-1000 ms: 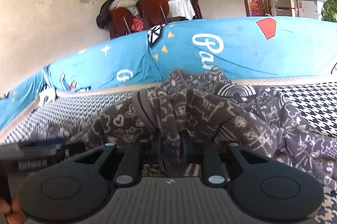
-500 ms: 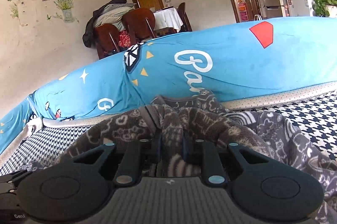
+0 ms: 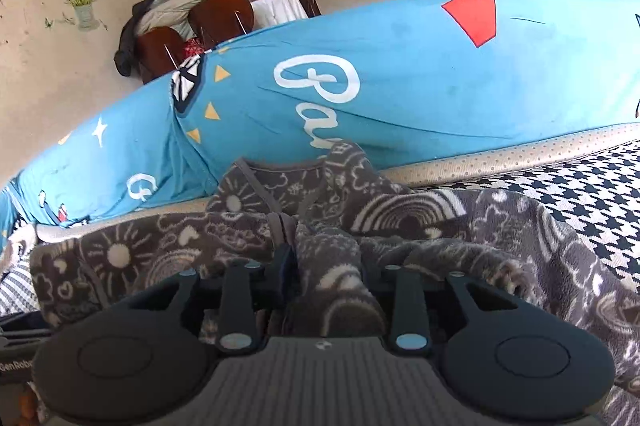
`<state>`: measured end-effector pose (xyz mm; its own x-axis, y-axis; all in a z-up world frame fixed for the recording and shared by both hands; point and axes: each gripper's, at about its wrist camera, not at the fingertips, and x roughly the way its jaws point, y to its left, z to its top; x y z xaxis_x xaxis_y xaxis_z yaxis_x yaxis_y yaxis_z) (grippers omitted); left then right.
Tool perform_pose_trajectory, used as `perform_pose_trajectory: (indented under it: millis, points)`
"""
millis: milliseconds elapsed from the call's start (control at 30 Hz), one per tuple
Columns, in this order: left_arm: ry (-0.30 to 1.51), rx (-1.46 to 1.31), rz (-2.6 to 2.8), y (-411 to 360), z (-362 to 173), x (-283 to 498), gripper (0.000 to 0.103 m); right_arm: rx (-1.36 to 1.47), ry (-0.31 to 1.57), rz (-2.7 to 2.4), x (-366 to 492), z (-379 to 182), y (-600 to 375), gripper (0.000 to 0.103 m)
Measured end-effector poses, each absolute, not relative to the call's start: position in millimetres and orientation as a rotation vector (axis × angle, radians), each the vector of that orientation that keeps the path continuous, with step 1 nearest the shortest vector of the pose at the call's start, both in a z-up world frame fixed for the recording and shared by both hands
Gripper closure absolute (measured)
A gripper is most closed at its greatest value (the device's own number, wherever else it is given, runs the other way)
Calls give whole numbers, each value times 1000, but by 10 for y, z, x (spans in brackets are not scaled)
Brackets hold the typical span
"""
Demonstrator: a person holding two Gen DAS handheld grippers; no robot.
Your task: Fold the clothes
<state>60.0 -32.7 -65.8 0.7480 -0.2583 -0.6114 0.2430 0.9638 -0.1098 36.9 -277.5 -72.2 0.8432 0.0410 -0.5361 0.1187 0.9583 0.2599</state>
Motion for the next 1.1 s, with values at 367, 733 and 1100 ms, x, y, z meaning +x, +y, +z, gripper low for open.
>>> perform_pose_trajectory:
  millis: [367,733,1100]
  points:
    - [748,-101,-238,-281,-804,926,4,308,562,-34,337,-616,-2774,48]
    - [760,-148,-226,-211,-694,924,3,287,470,-30,2,-268,-2688,27]
    - [706,-196,-227,-12,-364,653,2,152,461,-73,-516,-88,-2541,27]
